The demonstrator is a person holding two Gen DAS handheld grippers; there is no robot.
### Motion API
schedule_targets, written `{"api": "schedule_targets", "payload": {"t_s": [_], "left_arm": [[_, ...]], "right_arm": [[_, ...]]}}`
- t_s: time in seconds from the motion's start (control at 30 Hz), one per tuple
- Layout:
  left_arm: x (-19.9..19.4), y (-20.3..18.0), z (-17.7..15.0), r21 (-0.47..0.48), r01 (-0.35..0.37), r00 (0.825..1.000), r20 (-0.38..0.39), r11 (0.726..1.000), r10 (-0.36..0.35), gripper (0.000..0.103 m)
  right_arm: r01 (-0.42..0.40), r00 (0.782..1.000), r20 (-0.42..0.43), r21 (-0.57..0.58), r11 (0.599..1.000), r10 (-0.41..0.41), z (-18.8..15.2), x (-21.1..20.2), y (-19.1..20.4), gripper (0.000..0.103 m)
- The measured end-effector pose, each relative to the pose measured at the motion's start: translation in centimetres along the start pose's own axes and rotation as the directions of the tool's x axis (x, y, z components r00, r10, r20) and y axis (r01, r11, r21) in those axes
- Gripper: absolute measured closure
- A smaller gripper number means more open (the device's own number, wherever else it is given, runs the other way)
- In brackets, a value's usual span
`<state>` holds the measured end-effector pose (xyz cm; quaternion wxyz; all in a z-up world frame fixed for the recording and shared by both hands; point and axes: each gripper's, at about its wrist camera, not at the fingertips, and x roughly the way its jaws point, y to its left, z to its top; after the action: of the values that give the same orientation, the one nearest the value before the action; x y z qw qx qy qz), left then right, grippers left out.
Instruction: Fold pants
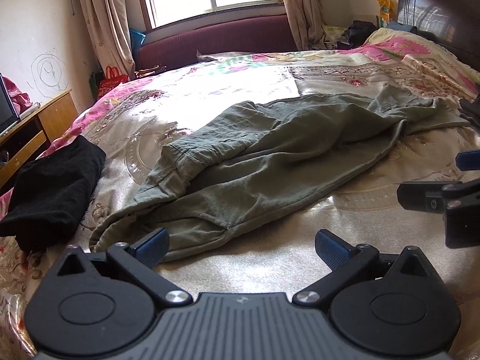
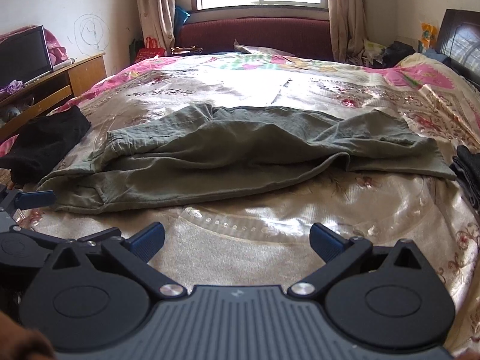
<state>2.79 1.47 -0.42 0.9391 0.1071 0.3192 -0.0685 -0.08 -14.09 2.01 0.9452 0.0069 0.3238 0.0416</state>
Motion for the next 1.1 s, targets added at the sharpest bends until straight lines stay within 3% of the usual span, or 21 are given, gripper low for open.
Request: {"api": "schedule_targets", "payload": {"t_s": [0.3,0.43,0.6,0.73,0.87,1.0,1.1], "left_arm": [[2.9,3.7,0.8,0.049,-0.05,0.999,-0.007,0.998,0.05,0.0],[5.1,5.8,0.6,0.006,-0.013,0.996,-0.084,1.0,0.013,0.017],[6.3,7.6,0.4,-0.021,-0.017,0.997,-0.072,1.0,0.016,0.02],[7.8,8.5,0.5,-0.014,-0.058,0.996,-0.072,0.998,0.057,0.02],[9.1,10.7,1.1,-0.127,-0.041,0.996,-0.085,0.991,0.03,0.023],[9.7,12.4,1.5,-0.212,-0.044,0.997,-0.075,0.976,0.029,0.028],[10.0,13.4,1.3,-0.244,-0.054,0.996,-0.088,0.968,0.033,0.038]], "right_arm": [[-0.133,0.991,-0.026,-0.212,0.968,0.131,3.2,5.1,3.0,0.001],[-0.206,0.978,-0.089,-0.311,0.928,0.187,3.9,7.6,4.2,0.007],[-0.303,0.951,-0.177,-0.399,0.865,0.252,4.6,10.3,5.9,0.012],[-0.362,0.931,-0.229,-0.473,0.803,0.285,4.4,11.8,7.1,0.014],[-0.398,0.911,-0.298,-0.451,0.799,0.285,4.4,13.9,7.2,0.028],[-0.383,0.913,-0.305,-0.407,0.829,0.272,5.2,13.9,7.3,0.07],[-0.369,0.915,-0.32,-0.409,0.835,0.247,5.4,13.7,8.3,0.083]]}}
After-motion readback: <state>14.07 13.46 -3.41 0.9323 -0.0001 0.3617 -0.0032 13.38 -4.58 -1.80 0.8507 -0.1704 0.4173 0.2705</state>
